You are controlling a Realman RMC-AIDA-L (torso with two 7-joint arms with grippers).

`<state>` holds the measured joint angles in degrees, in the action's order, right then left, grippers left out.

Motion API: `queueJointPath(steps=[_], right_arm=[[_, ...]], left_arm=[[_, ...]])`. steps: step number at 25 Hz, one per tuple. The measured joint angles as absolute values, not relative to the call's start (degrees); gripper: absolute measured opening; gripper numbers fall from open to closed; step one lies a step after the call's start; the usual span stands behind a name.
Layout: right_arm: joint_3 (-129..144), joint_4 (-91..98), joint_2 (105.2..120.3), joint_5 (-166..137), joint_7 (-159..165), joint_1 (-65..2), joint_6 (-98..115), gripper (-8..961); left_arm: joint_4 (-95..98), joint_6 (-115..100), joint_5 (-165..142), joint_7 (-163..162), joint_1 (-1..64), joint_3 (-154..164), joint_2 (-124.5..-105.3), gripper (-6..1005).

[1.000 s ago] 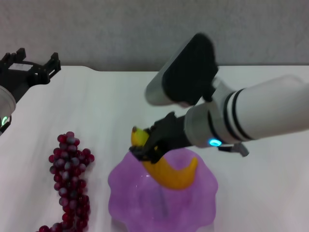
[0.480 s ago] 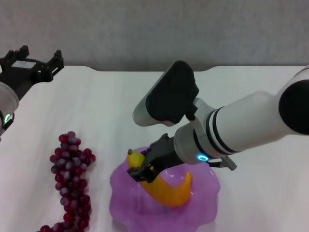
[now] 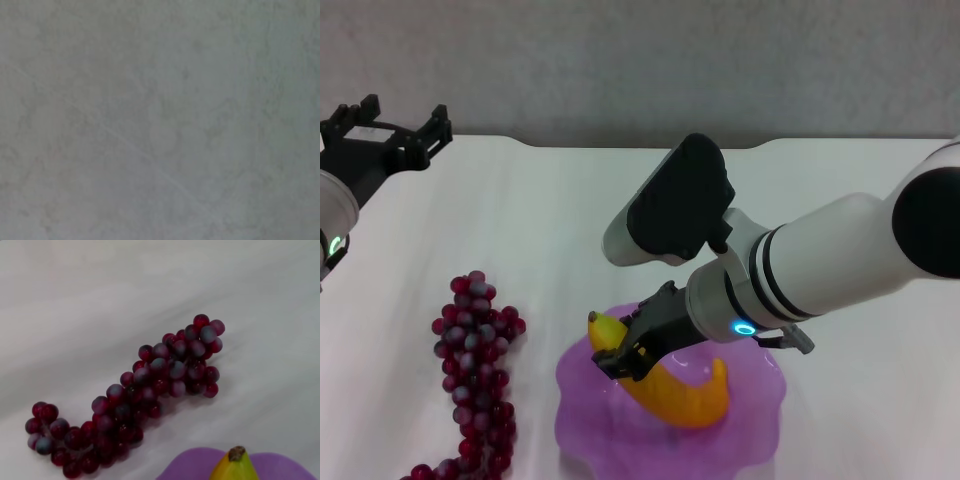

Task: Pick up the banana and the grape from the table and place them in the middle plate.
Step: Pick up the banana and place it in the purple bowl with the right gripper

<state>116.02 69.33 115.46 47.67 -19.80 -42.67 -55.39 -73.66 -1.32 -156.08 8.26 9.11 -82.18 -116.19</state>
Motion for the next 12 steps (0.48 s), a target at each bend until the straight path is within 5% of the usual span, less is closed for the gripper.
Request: queueJointPath(steps=[12], right_arm=[[116.37, 67.18, 115.46, 47.28, -20.87, -43.64, -56.15, 574]], left_arm=[[-73.76, -0.78, -156.13, 8.26, 9.34, -82.17, -116.19, 825]])
